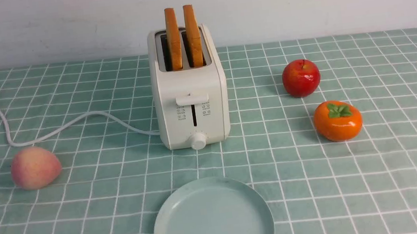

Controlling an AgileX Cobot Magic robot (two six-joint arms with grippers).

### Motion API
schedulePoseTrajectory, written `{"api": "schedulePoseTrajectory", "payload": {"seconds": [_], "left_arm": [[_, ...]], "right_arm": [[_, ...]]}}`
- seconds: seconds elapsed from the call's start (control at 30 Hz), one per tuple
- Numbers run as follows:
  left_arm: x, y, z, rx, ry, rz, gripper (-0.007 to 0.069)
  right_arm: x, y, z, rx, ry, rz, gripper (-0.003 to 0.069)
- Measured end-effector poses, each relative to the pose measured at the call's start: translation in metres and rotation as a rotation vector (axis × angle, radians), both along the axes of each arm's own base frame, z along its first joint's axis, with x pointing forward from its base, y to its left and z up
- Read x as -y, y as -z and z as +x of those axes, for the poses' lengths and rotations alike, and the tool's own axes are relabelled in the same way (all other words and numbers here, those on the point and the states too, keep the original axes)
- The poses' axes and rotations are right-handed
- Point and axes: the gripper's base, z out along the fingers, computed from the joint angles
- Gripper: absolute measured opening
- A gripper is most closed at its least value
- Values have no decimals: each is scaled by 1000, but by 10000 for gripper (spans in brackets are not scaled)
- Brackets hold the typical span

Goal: Take toasted bread from bread machine on blue coffee table place on plate.
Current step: 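Reach for a toast slice standing in the toaster with the left gripper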

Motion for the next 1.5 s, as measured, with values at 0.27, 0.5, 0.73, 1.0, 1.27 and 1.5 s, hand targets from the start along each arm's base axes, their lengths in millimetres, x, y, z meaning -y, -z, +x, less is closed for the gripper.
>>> {"api": "schedulePoseTrajectory", "payload": {"seconds": [0.27, 0.5, 0.73, 1.0, 1.27, 1.5], "left_arm": [[0, 0, 0, 0, 0, 0, 238], [0, 0, 0, 0, 1, 5, 238], [-1, 0, 0, 8, -2, 33, 238], [1, -11, 3, 118, -12, -93, 238], [-3, -35, 5, 343, -88, -420, 238], [-21, -51, 2, 543, -249, -754, 236]], "right_arm": [[0, 0, 0, 0, 0, 0, 239], [0, 0, 0, 0, 0, 0, 239], [0, 0, 0, 0, 0, 0, 239], [0, 0, 0, 0, 0, 0, 239], [0, 0, 0, 1, 0, 4, 239], [-6, -8, 3, 117, 23, 352, 239]]}}
